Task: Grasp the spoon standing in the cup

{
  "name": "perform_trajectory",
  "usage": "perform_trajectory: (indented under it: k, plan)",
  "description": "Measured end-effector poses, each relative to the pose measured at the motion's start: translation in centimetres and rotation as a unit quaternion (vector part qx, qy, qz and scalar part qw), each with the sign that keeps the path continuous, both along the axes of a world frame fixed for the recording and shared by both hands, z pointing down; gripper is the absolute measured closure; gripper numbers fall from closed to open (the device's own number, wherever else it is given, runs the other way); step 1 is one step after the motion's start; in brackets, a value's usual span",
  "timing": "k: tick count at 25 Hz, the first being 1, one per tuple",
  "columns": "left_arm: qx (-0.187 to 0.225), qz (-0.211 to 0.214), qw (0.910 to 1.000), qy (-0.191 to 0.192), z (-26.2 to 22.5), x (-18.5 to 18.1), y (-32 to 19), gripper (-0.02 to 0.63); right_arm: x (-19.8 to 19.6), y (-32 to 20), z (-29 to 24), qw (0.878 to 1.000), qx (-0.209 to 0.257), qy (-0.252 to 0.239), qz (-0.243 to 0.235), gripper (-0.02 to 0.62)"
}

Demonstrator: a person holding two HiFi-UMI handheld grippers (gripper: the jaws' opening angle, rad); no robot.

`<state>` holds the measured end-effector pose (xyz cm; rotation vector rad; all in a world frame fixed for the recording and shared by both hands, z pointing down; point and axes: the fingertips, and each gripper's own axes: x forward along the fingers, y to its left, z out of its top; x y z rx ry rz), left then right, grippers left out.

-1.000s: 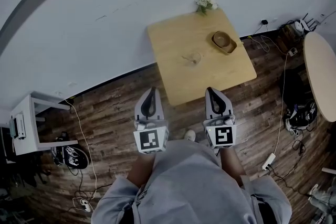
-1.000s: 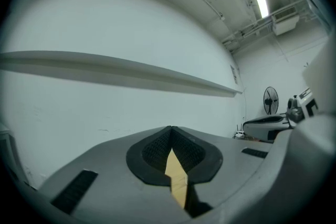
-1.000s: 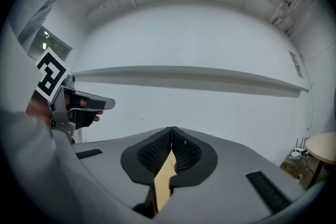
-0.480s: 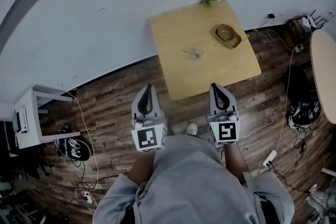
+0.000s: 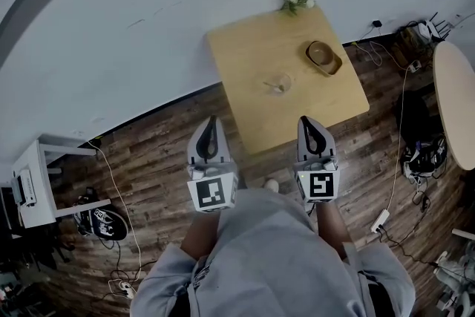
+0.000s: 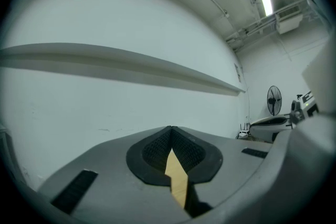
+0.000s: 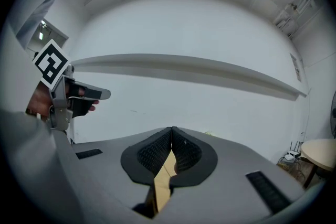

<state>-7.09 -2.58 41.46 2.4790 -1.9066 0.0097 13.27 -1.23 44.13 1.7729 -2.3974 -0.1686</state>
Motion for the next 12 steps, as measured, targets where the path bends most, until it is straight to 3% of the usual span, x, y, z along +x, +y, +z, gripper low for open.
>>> perform_trajectory:
  k: [12]
  plan:
    - [0.022, 0.051, 0.9983, 0.016, -0.9, -3.5, -8.1, 0.604, -4.0, -6.4, -0.4, 0.998, 0.011, 0.021, 0.051, 0.595]
